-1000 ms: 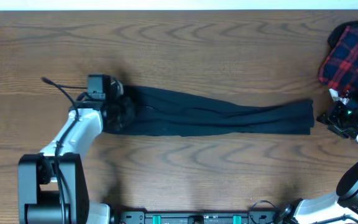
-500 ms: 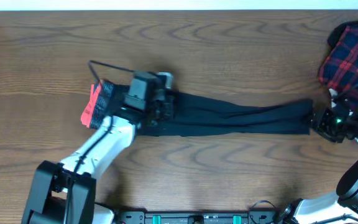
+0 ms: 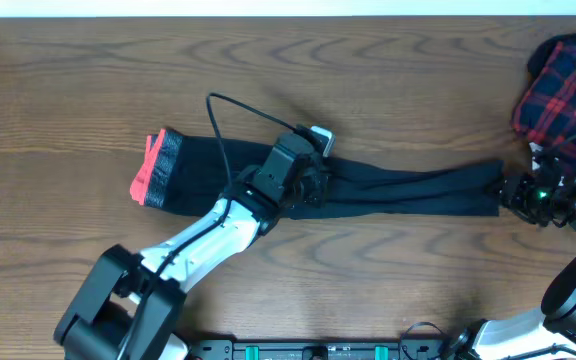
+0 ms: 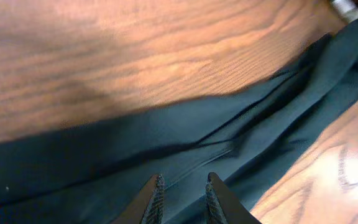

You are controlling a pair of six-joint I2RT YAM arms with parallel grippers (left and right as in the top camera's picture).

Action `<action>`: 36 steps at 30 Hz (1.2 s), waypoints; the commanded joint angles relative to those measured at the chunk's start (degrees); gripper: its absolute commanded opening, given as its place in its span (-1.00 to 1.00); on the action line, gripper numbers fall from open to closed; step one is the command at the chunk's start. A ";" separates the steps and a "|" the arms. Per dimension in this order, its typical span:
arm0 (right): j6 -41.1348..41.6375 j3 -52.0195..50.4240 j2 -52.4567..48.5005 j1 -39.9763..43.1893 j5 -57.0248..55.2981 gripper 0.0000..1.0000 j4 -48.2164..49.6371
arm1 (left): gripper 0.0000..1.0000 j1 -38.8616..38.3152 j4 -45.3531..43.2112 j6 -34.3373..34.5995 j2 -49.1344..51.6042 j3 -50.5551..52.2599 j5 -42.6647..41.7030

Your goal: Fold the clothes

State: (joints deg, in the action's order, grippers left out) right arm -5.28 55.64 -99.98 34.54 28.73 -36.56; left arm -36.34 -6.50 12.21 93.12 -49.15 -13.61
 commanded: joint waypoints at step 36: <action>-0.13 -2.99 -0.44 2.14 1.68 -0.37 3.17 | -0.52 0.00 0.44 1.49 1.40 -0.15 1.07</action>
State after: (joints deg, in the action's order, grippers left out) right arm -5.17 53.23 -99.98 36.47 30.00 -33.65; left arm -36.34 -6.22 13.50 94.13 -49.15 -13.28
